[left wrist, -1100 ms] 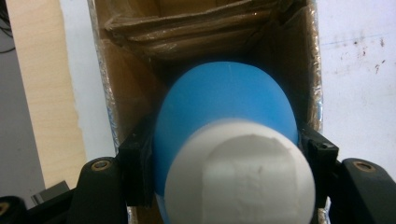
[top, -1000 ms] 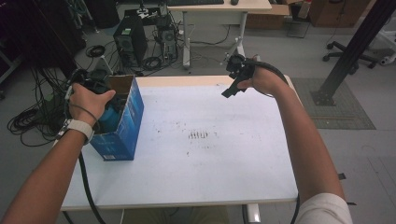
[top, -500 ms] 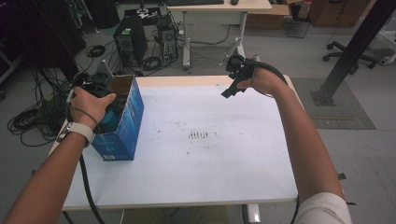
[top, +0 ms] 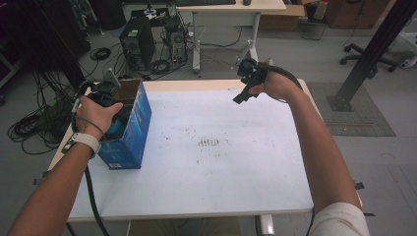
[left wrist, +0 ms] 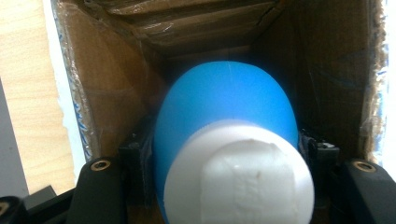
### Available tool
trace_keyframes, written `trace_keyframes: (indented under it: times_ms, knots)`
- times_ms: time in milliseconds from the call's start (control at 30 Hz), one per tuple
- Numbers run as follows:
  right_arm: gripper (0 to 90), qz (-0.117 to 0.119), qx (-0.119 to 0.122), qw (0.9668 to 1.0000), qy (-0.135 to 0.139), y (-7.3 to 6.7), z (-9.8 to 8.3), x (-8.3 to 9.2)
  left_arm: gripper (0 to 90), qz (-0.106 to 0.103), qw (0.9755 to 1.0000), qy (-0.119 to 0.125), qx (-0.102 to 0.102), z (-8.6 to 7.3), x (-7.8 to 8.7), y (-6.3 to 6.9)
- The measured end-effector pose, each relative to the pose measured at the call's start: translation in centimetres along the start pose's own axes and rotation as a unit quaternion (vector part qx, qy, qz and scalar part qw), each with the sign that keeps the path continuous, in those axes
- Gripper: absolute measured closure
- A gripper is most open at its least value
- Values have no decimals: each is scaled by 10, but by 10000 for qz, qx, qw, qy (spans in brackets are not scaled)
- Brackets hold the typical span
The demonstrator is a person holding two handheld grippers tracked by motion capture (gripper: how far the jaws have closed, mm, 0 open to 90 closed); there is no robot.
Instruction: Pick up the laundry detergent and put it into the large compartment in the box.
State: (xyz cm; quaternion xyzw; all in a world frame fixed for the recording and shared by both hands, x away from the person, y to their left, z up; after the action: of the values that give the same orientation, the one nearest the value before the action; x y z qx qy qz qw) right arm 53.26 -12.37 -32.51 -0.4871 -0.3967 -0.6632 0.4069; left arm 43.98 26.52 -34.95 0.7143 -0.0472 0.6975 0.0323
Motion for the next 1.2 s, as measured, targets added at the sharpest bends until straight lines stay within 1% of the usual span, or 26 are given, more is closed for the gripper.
trace_keyframes:
  times_ms: [700, 1200]
  knots:
    - [114, 13, 14, 10000, -28, -1, 1, -1, 366, -85, 10000, -26, -29, 3, -1, -2]
    - [113, 18, 10, 10000, -43, -1, 0, -2, 322, -80, 10000, -30, -41, 4, -4, -4]
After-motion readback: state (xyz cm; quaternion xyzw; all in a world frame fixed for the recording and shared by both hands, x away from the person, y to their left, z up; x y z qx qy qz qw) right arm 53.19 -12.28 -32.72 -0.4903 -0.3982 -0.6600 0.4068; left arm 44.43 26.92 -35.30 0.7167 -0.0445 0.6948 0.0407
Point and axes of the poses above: each handheld gripper's, and its own axes: x roughly backward along the jaws, z roughly out of its top, y roughly to its right, the point moved 7 cm from there along -x, roughly forward along the jaws, and after that the axes turned 14 degrees about -y, right-handed, at the moved point
